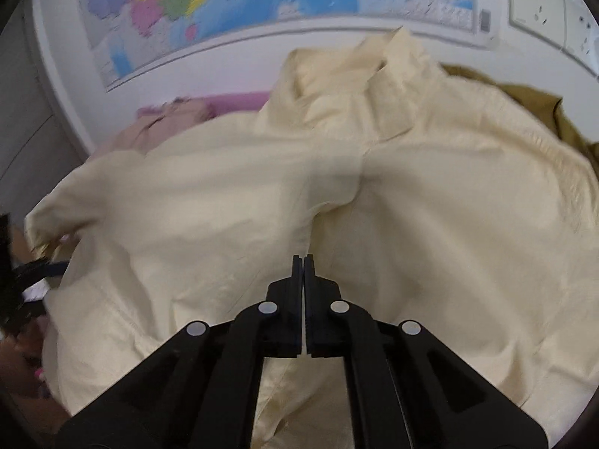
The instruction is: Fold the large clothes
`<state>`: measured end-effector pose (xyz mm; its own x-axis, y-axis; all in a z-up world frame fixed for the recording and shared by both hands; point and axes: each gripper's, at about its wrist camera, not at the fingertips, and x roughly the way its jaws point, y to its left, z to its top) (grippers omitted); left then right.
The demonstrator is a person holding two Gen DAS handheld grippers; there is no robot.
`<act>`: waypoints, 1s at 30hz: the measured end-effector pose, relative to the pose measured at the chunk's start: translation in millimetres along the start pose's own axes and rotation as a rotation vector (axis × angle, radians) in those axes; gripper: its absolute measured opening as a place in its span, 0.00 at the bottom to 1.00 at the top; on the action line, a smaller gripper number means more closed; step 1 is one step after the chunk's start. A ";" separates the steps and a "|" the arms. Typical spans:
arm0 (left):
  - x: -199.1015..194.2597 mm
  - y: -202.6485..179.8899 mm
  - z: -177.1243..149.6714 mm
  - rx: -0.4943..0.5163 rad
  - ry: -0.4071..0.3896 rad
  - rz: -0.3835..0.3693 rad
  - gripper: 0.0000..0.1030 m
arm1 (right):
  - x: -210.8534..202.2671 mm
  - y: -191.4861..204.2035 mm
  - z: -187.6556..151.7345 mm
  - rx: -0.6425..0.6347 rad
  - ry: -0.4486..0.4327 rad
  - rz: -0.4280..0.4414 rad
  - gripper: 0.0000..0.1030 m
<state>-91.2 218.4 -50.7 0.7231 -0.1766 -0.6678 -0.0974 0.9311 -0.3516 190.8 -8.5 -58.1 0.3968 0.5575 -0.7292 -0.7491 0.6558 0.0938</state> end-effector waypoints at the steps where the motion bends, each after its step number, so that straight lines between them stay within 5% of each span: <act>1: 0.1 0.5 1.5 -0.004 -0.004 0.002 0.87 | -0.3 -6.7 10.7 -0.002 -0.040 -0.049 0.00; 4: 2.9 3.9 3.1 -0.033 0.004 0.001 0.91 | 8.4 -38.8 27.4 0.160 -0.029 0.049 0.00; 9: 3.8 3.5 -14.6 -0.023 0.046 0.004 0.91 | -1.5 -17.9 11.8 0.072 0.041 0.118 0.09; 11: 4.3 7.1 -19.5 -0.041 0.059 0.005 0.91 | -4.9 -7.8 -4.8 0.047 0.099 0.155 0.61; 12: 4.4 8.6 -21.3 -0.050 0.062 0.006 0.91 | -1.9 -2.4 -10.6 0.041 0.123 0.161 0.64; 15: 4.4 12.6 -23.3 -0.069 0.069 -0.002 0.91 | 16.2 17.7 -32.3 -0.044 0.224 0.123 0.58; 18: 6.1 8.9 -21.9 -0.061 0.070 -0.003 0.91 | 27.0 29.2 -44.2 -0.110 0.232 0.098 0.30; 20: 8.2 5.7 -21.9 -0.054 0.080 -0.007 0.91 | 26.5 29.2 -43.3 -0.129 0.216 0.045 0.01; 24: 9.5 3.8 -23.9 -0.051 0.093 -0.011 0.91 | 13.7 4.1 -36.7 -0.046 0.154 0.093 0.01; 30: -0.4 3.9 -33.0 -0.066 0.098 -0.072 0.92 | 8.7 -2.9 -14.1 -0.040 0.061 0.019 0.00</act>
<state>-114.4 211.6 -73.5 0.6596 -0.2759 -0.6991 -0.0946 0.8923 -0.4414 188.9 -12.7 -74.3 0.3505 0.5365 -0.7677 -0.7772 0.6239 0.0812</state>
